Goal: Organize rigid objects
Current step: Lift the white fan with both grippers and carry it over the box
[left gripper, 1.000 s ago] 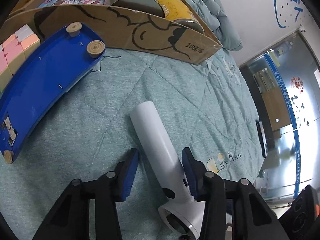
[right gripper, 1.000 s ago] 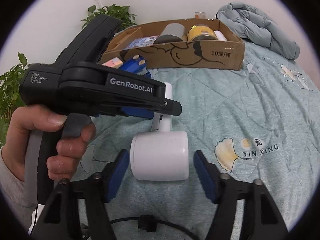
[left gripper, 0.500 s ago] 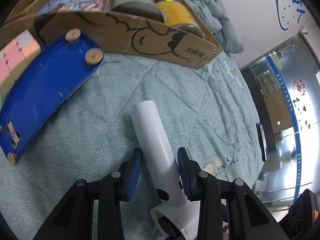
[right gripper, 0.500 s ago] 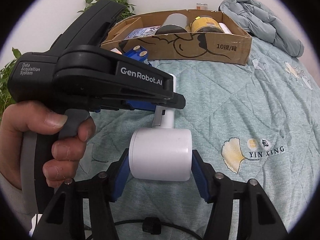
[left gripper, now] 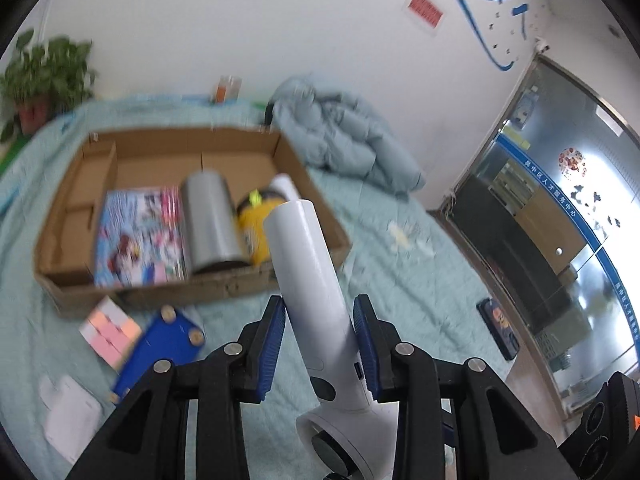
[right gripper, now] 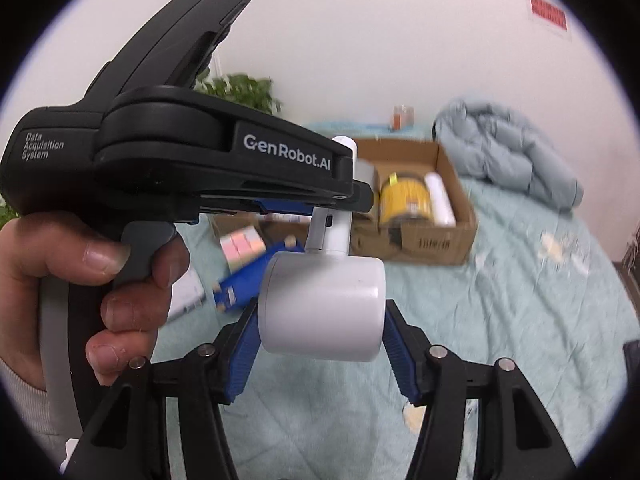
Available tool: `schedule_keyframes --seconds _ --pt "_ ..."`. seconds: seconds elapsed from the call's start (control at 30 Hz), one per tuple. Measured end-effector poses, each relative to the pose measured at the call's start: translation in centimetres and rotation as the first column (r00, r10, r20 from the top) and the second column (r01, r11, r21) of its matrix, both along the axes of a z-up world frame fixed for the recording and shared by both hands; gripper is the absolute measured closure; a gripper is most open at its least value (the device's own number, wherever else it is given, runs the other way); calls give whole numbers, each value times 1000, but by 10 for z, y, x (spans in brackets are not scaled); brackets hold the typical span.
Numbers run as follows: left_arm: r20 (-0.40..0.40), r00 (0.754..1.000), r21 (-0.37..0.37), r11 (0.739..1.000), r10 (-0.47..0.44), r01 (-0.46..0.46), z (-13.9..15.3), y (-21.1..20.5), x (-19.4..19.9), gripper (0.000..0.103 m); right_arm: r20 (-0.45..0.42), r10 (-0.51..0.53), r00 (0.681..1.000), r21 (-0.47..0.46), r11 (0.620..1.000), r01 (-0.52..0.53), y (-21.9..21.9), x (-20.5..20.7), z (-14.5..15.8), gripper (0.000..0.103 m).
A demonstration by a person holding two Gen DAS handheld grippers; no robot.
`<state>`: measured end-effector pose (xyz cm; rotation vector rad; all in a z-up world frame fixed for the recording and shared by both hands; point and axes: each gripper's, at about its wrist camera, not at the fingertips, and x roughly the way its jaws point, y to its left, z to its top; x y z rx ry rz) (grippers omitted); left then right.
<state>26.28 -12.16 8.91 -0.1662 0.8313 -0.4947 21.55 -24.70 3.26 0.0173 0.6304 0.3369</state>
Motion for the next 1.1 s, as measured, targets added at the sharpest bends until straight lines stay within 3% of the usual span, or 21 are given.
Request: schedule_keyframes --seconds 0.13,0.4,0.67,0.83,1.1 --pt "100 995 21 1000 14 -16 45 9 -8 71 81 3 997 17 1000 -4 5 -1 29 46" --pt "193 980 55 997 49 -61 109 40 -7 71 172 52 984 31 998 -58 28 12 68 46" --pt "201 976 59 993 84 -98 152 80 30 71 184 96 978 56 993 -108 49 49 97 46" --pt "141 986 55 993 92 -100 149 108 83 71 137 112 984 60 991 -121 68 83 98 46" --pt "11 997 21 997 80 -80 97 142 171 71 2 123 992 67 990 -123 91 147 74 46"
